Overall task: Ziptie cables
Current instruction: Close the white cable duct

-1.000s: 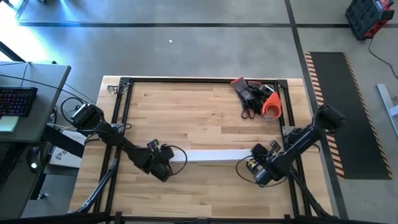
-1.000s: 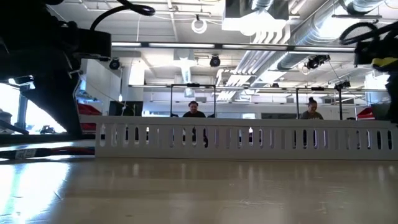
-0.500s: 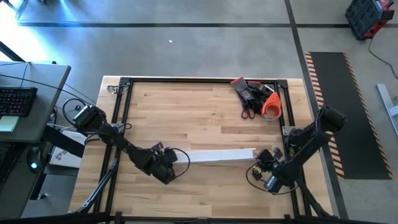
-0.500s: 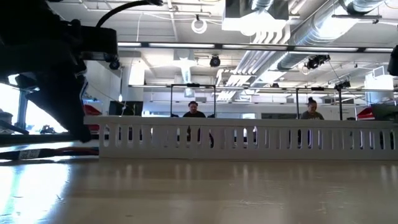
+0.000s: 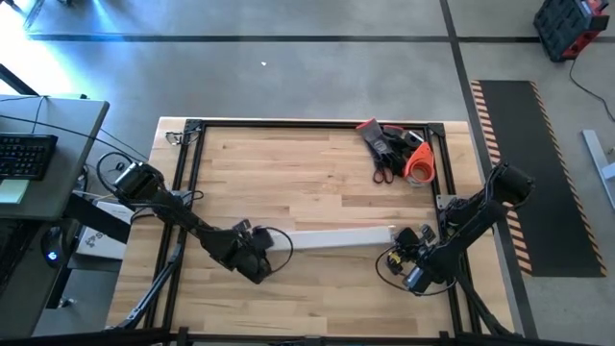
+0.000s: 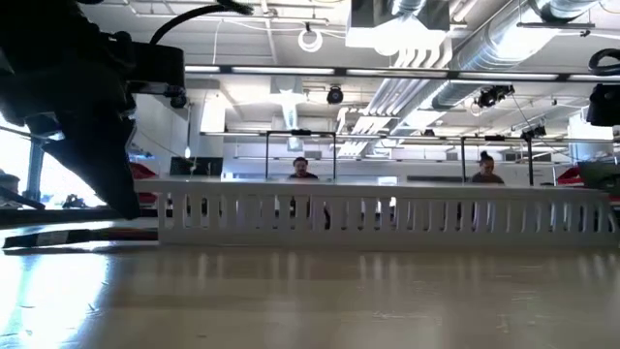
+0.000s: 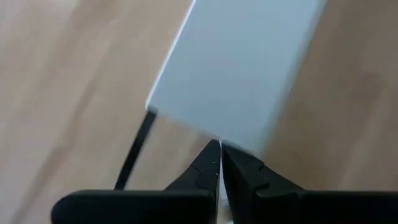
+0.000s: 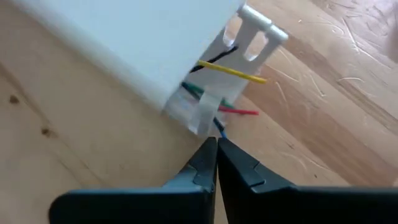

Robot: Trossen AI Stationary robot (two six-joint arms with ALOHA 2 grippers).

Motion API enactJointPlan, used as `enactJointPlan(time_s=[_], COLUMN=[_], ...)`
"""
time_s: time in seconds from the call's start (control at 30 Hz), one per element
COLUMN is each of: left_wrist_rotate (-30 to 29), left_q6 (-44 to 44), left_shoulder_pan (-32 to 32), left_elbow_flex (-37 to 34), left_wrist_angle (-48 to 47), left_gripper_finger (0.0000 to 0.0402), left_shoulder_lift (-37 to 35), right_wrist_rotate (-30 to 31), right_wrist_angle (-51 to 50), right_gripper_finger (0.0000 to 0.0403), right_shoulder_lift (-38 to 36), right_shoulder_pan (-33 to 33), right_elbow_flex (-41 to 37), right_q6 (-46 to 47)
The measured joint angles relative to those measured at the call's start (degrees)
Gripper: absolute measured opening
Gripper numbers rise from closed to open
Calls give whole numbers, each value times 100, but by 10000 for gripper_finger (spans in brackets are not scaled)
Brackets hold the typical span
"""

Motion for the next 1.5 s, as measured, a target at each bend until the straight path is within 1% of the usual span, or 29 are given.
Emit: enactJointPlan(time_s=[0.1,0.27,0.37,0.5,0.53,0.63,0.7,0.77,0.83,0.9,1.0,1.1,1.2,1.3,1.4,1.47,1.5], left_wrist_rotate=[44,118,117,25,8,4,6,10,29,27,72,149,171,174,189,213,212], left_q6=[-75,-15,-13,-11,-9,52,50,48,52,95,92,97,99,99,143,188,193], left_shoulder_pan=[-18,-27,26,85,85,85,79,61,59,59,59,59,57,57,57,57,57], left_elbow_flex=[0,-17,-126,-323,-377,-467,-488,-518,-527,-527,-527,-527,-527,-527,-527,-527,-527], left_wrist_angle=[-562,-1064,-995,-622,-511,-337,-303,-278,-280,-271,-259,-229,-191,-175,-173,-158,-152], left_gripper_finger=[0,0,0,0,0,0,0,0,0,0,0,0,0,0,0,0,0], left_shoulder_lift=[-269,-542,-550,-539,-539,-537,-537,-537,-537,-537,-537,-537,-537,-537,-537,-537,-537], right_wrist_rotate=[-47,-110,-48,30,112,567,659,655,619,483,-35,-552,-949,-1139,-1553,-1875,-1920], right_wrist_angle=[-291,-886,-1170,-1447,-1466,-1493,-1686,-1715,-1668,-1536,-1356,-925,-551,-382,-185,-108,-84], right_gripper_finger=[0,0,0,0,0,2,10,30,63,107,181,250,298,316,315,311,309], right_shoulder_lift=[0,-2,-4,-4,-4,-44,-238,-527,-902,-1278,-1666,-1831,-1792,-1703,-1593,-1494,-1440], right_shoulder_pan=[93,220,296,318,341,430,426,339,199,-15,-460,-1025,-1654,-2228,-2649,-2802,-2845], right_elbow_flex=[96,398,506,508,508,521,599,679,701,681,555,400,251,119,40,25,25], right_q6=[41,15,76,456,418,-301,-760,-1362,-2002,-2883,-4352,-5814,-6903,-7552,-8013,-8200,-8233])
